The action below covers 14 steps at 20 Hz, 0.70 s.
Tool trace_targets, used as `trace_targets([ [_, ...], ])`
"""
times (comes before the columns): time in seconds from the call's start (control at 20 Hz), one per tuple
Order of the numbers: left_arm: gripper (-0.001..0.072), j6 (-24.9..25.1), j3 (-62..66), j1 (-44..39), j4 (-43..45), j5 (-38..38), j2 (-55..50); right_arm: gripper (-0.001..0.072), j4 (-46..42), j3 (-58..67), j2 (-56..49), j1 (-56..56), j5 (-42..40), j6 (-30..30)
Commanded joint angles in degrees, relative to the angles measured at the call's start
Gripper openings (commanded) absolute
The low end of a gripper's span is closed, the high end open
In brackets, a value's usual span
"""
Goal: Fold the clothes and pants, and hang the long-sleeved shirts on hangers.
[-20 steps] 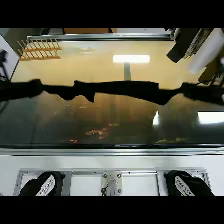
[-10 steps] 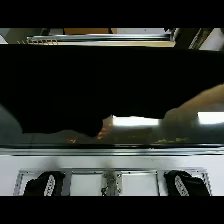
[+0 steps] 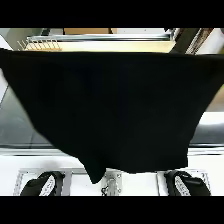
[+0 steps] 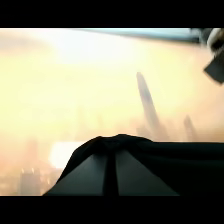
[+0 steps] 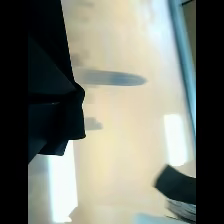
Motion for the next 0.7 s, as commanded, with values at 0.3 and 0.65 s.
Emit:
trace_targets([
  [0.3,0.0010,3.6,0.2,-8.9,-0.2,10.3,-45.6,0.0005,-2.6,1.9,-40.6,5.2,-5.3,-1.8],
  [0.65,0.0010,3.6,0.3,-8.5,-1.7,19.7,-51.1,0.0005,-3.0,5.2,-48.3,5.4,-14.5,0.1],
])
